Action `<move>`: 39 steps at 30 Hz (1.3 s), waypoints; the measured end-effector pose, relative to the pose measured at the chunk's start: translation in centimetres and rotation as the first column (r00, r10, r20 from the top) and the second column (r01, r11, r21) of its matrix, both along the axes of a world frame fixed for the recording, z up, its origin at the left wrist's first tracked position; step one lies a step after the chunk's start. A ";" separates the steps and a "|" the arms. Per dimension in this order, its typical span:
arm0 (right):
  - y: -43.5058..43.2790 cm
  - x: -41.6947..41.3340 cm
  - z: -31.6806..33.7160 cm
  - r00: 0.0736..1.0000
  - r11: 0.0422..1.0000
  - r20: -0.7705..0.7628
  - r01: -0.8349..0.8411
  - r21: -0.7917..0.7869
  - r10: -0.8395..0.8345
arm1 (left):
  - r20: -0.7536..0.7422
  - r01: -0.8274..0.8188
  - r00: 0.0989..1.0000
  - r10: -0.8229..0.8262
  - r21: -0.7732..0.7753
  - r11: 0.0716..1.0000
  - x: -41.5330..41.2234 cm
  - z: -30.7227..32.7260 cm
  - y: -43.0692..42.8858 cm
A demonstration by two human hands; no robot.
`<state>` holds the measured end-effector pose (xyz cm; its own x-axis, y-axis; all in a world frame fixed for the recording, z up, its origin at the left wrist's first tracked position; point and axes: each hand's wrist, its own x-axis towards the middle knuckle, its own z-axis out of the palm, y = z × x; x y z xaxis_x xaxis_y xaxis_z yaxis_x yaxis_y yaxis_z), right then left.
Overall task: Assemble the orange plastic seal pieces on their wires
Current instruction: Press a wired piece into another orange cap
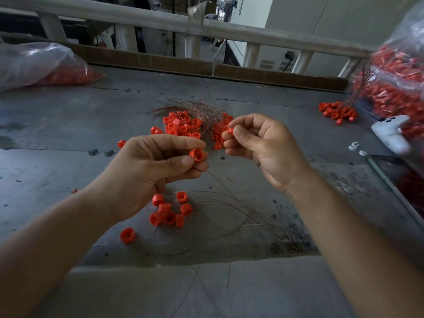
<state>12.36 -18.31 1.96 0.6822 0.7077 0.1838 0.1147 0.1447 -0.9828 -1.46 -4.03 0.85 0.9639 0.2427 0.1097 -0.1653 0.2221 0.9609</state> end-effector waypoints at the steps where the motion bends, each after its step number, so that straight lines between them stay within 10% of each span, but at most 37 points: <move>1: 0.0 -0.2 0.0 0.999 0.999 -0.031 -0.035 0.015 0.036 | 0.002 -0.003 1.000 0.003 0.002 1.000 0.0 0.0 0.0; 39: 0.3 -2.8 0.7 0.994 0.993 0.024 -0.109 -0.048 0.110 | -0.016 -0.064 0.998 0.064 0.029 0.998 -0.1 0.3 -0.1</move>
